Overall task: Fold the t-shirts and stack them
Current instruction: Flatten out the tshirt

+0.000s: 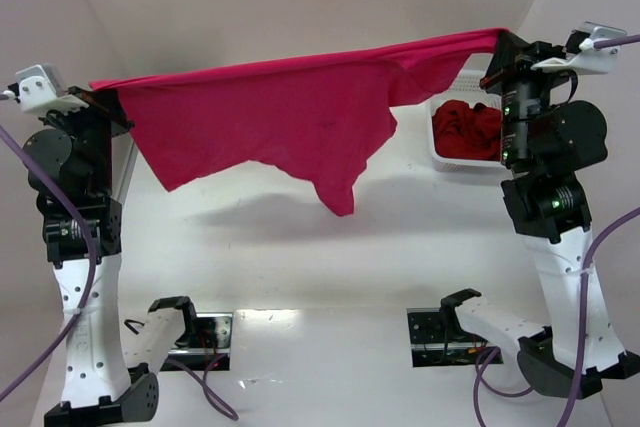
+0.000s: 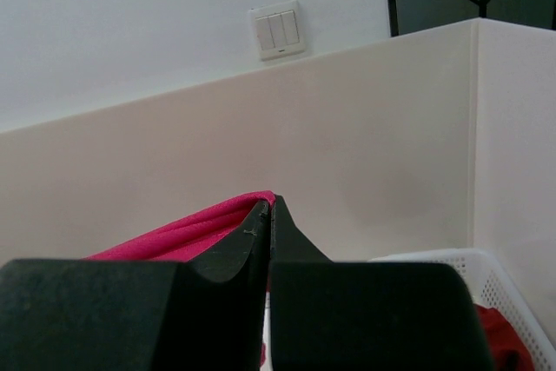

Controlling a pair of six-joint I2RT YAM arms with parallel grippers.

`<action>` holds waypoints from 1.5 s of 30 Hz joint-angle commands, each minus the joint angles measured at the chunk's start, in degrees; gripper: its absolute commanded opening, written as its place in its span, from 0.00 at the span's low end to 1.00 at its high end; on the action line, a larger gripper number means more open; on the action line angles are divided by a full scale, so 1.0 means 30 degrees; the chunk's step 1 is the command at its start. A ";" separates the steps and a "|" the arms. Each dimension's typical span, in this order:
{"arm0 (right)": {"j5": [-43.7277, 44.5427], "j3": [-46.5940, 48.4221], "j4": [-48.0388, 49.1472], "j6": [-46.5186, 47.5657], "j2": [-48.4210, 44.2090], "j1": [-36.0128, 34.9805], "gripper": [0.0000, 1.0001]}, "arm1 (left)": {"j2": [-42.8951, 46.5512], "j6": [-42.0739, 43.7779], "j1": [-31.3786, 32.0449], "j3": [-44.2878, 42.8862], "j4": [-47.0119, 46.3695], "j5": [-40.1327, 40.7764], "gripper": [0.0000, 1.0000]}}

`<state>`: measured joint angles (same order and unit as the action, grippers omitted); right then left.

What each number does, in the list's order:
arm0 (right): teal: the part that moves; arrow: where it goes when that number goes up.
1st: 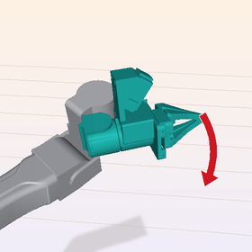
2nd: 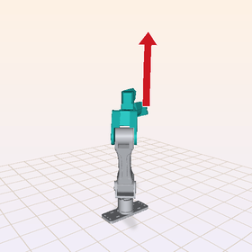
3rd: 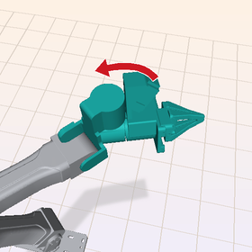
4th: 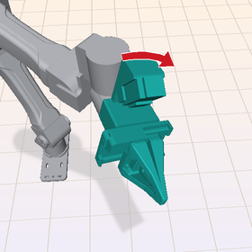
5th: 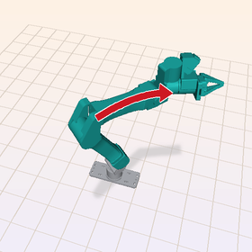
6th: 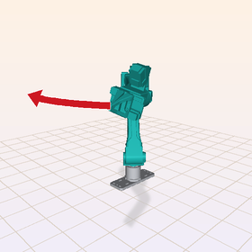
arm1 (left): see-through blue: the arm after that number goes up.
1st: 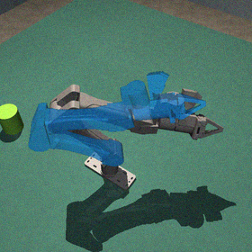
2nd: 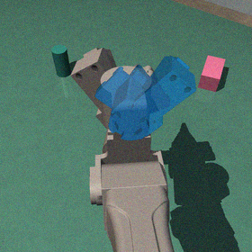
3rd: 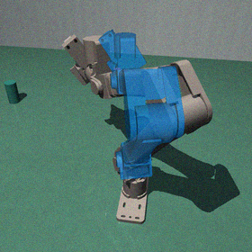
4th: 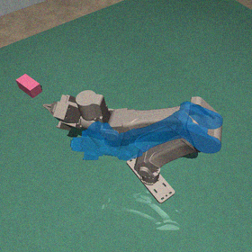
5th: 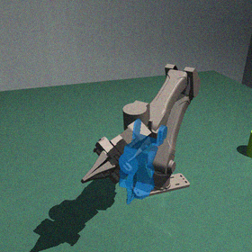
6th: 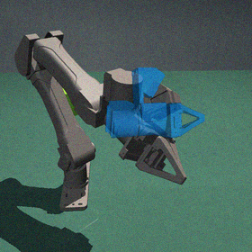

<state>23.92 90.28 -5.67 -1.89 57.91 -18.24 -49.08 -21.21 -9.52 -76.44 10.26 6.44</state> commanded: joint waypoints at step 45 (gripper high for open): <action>0.5971 -0.9939 0.1920 -0.5229 0.5861 0.0689 0.00 | -0.8509 -0.0927 -0.0257 0.6002 -0.4033 0.3101 0.00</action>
<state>33.63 57.74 -7.05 -16.80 72.75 -18.13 -69.06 -26.85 -9.43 -52.31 8.91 9.28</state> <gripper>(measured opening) 0.004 0.012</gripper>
